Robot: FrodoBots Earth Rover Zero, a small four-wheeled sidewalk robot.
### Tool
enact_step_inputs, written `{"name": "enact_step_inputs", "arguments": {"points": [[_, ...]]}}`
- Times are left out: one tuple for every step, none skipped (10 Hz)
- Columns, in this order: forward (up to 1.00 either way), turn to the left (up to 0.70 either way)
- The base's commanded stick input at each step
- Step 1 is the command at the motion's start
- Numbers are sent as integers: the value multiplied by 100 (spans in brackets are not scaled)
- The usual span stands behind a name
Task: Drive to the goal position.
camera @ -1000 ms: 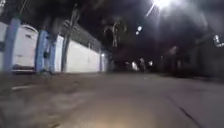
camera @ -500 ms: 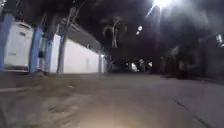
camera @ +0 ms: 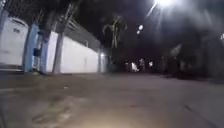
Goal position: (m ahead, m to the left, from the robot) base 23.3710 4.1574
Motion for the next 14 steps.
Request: {"name": "enact_step_inputs", "arguments": {"points": [[70, -28], [70, -10], [70, 0], [70, 0], [70, 0], [70, 0], [70, 0], [70, 0], [70, 0], [70, 0], [70, 0], [70, 0], [70, 0], [70, 25]]}}
